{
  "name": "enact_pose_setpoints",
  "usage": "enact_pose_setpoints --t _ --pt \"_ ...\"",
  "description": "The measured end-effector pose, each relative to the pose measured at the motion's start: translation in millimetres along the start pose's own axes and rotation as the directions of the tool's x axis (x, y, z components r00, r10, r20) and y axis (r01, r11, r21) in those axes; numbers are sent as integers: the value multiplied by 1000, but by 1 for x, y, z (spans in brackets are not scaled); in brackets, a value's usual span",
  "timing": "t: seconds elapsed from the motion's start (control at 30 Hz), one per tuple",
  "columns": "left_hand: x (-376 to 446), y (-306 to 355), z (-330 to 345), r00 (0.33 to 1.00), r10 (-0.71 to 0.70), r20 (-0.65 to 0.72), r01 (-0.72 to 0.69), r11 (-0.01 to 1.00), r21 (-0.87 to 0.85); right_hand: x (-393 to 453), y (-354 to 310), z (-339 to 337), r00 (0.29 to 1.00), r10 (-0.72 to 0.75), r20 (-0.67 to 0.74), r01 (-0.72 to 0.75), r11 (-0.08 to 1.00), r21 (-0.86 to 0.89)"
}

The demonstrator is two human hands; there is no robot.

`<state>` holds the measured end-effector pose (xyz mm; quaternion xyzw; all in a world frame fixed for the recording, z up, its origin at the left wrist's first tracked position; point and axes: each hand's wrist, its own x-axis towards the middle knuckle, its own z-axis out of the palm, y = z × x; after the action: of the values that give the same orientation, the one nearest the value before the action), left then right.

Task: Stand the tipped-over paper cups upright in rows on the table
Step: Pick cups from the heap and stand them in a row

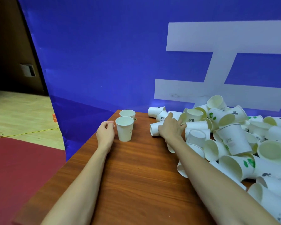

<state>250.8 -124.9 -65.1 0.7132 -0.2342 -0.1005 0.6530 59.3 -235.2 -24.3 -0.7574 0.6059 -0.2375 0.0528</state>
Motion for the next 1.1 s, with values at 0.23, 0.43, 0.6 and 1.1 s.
enact_pose_setpoints --t 0.23,0.43,0.6,1.1 --pt "-6 4 -5 999 -1 -40 1 1000 0 -2 -4 -19 961 -173 -217 220 952 215" --pt "-17 9 -18 996 -42 -72 43 999 1 -31 -5 -30 898 -410 -157 434 776 457" --pt "-41 12 -44 1000 2 23 -3 999 47 -68 -17 -24 800 -599 30 480 669 567" --pt "-64 0 -51 892 2 451 -161 935 316 -82 -27 -38 848 -527 -57 467 692 550"
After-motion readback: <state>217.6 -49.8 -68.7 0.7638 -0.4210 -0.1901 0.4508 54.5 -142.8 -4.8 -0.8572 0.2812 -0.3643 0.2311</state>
